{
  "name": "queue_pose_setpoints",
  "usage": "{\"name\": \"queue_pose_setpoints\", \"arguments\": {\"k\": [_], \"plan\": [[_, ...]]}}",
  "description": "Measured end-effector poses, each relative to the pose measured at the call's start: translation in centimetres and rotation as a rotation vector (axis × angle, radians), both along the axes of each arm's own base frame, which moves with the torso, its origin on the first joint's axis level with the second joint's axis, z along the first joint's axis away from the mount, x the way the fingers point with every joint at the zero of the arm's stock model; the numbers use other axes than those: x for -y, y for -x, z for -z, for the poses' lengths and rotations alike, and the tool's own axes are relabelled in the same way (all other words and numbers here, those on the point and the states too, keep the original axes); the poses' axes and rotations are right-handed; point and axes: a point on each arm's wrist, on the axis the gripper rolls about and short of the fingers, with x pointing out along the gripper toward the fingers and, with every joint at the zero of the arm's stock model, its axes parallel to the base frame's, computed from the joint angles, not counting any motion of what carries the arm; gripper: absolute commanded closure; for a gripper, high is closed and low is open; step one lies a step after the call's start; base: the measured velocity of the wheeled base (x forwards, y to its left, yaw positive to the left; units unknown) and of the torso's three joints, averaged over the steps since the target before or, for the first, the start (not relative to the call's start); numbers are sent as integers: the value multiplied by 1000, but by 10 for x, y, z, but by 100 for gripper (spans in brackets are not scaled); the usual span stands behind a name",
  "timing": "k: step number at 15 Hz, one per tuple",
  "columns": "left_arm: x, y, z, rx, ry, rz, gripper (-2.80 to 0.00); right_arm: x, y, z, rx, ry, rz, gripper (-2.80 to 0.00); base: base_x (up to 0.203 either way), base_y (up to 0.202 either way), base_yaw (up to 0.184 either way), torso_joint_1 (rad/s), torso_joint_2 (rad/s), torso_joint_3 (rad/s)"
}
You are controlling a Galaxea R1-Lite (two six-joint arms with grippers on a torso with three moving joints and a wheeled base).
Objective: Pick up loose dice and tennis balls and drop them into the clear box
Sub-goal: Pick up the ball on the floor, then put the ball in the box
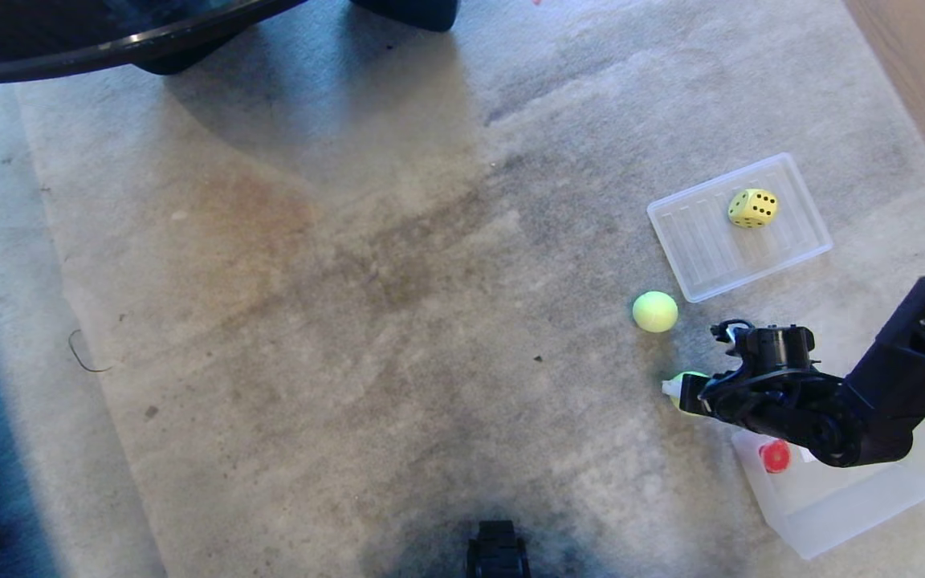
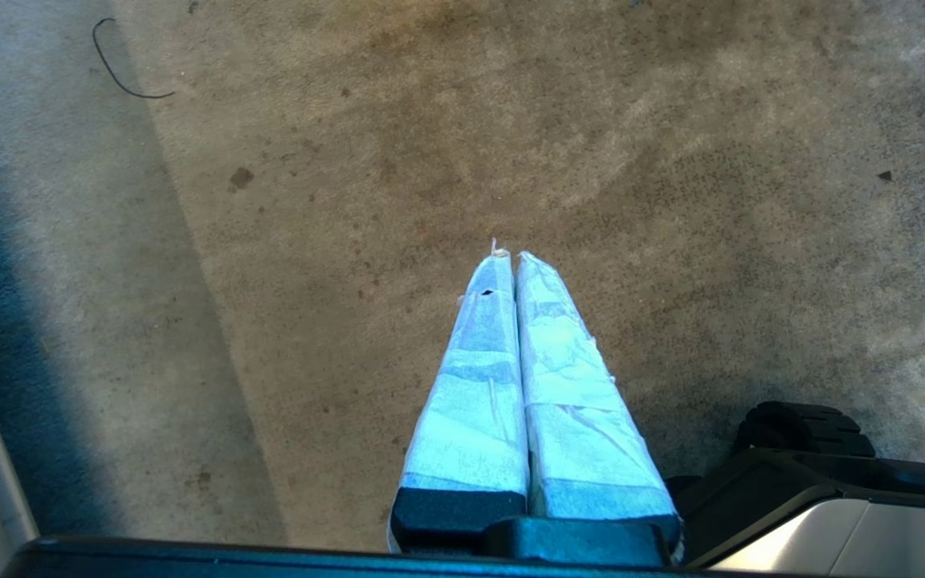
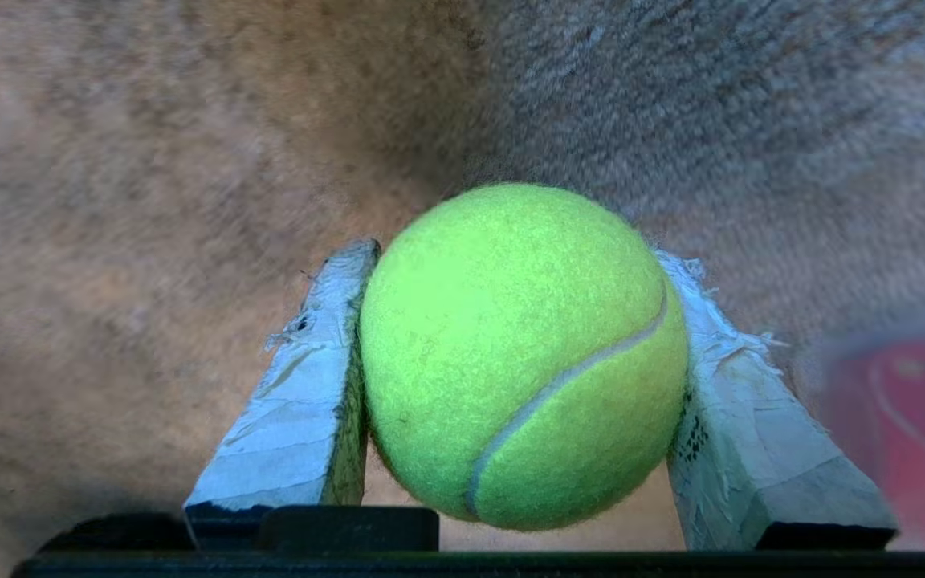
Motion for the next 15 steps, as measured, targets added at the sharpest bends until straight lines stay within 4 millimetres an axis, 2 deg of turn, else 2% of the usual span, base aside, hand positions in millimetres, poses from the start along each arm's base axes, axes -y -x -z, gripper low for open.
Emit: {"name": "queue_pose_setpoints", "arguments": {"k": [3, 10, 12, 15], "plan": [[0, 0, 0, 0, 0, -1, 0, 1, 21, -26, -35, -1, -3, 0, 0, 0, 0, 0, 0, 0], [0, 0, 0, 0, -1, -1, 0, 4, 91, -80, 7, 3, -1, 0, 0, 0, 0, 0, 0, 0], [0, 0, 0, 0, -1, -1, 0, 6, 117, -99, 26, 10, 9, 0, 0, 0, 0, 0, 0, 0], [0, 0, 0, 0, -1, 0, 0, 6, 172, -125, 50, 26, 13, 0, 0, 0, 0, 0, 0, 0]]}}
